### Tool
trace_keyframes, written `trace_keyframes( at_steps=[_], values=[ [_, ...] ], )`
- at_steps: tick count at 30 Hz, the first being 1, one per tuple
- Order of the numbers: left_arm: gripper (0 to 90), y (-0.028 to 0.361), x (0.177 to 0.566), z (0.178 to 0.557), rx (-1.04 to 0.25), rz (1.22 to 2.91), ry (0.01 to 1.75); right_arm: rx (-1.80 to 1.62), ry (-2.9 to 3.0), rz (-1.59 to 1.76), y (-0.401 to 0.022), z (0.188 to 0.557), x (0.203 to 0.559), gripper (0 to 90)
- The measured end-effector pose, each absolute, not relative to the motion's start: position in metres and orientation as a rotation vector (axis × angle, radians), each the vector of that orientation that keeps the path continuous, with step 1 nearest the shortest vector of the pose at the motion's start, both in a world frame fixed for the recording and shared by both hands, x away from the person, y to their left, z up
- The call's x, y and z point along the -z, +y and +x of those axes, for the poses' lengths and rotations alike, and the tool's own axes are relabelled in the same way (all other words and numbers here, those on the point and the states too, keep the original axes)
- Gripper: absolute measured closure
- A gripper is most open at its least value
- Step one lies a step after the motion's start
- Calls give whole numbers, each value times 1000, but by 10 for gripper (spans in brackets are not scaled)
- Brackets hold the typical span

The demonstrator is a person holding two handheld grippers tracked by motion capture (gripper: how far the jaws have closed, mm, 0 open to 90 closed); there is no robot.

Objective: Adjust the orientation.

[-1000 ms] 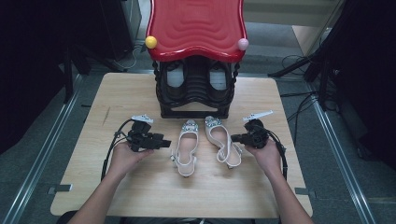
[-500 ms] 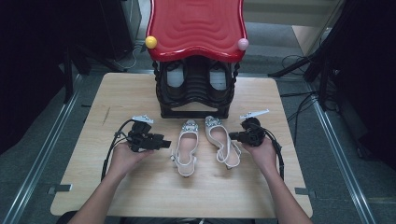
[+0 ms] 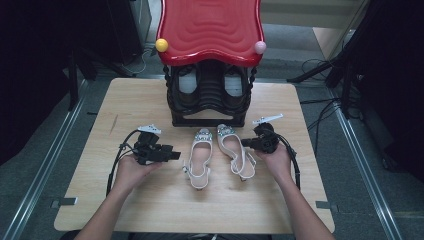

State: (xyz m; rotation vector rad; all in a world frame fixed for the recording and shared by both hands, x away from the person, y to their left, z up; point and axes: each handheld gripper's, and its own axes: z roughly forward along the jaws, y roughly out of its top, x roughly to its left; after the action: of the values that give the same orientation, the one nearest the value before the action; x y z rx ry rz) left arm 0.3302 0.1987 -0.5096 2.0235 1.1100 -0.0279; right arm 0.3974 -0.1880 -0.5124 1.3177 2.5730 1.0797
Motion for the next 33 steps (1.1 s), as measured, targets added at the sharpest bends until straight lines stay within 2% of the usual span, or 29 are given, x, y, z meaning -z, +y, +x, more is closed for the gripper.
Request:
trace_keyframes(
  at_steps=[12, 21, 29, 33],
  values=[
    [490, 198, 512, 324, 33, 2020, 1121, -1089, 2606, 1284, -180, 404, 513, 900],
    [630, 192, 512, 322, 80, 2023, 1104, -1089, 2636, 1256, -173, 401, 512, 900],
    [684, 189, 512, 324, 97, 2013, 1100, -1082, 2650, 1265, -169, 394, 511, 900],
    [746, 188, 510, 325, 89, 1995, 1099, -1077, 2652, 1267, -168, 391, 511, 900]
  ],
)
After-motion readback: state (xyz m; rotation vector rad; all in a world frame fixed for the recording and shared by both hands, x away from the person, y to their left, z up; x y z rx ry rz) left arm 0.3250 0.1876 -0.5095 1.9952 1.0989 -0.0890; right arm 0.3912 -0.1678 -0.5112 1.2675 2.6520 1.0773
